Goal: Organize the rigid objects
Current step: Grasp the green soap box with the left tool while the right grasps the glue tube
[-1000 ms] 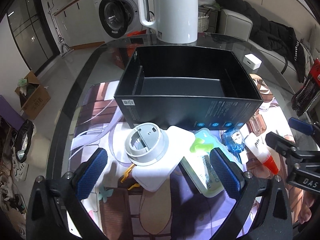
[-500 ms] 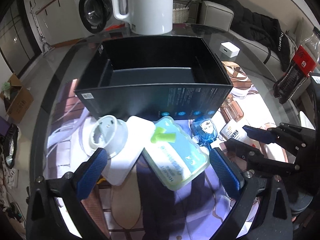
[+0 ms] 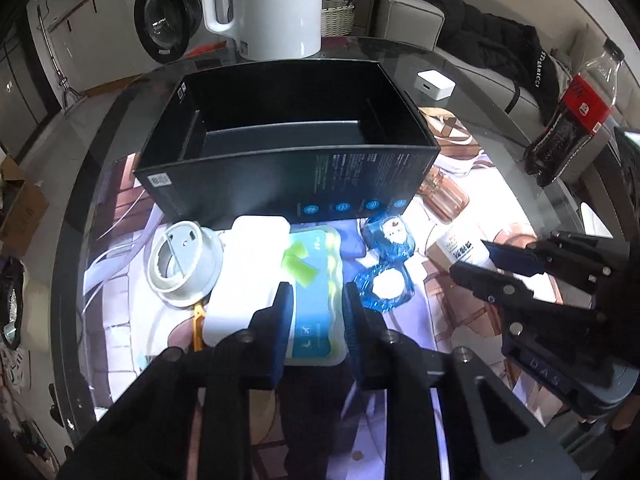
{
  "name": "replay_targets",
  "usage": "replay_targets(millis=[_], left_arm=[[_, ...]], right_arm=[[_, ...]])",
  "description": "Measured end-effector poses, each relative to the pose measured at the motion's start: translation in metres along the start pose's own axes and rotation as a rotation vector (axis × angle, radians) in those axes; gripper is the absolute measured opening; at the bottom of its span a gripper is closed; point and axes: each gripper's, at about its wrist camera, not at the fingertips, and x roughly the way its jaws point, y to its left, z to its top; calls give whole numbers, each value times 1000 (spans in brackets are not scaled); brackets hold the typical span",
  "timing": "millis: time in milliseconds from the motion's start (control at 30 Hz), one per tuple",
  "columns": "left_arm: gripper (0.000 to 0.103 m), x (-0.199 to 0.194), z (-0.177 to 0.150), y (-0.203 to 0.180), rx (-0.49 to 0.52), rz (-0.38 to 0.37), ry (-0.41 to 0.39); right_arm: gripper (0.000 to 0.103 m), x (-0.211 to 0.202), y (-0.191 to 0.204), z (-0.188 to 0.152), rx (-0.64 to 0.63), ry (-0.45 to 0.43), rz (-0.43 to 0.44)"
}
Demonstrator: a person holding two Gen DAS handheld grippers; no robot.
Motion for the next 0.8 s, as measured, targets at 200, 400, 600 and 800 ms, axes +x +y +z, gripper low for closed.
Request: replay_targets(millis=[200, 400, 600, 800], left_arm=[[55, 5, -7, 5, -11, 1, 14], [60, 11, -2, 11, -31, 0, 22], [63, 26, 4, 18, -48, -50, 69], [54, 26, 0, 14, -21, -70, 87]], right_arm=[[21, 1, -1, -1, 8, 3, 5], [21, 5, -2, 0, 14, 5, 6], [21, 10, -4, 0, 20, 18, 14], [21, 12, -4, 1, 22, 31, 50]])
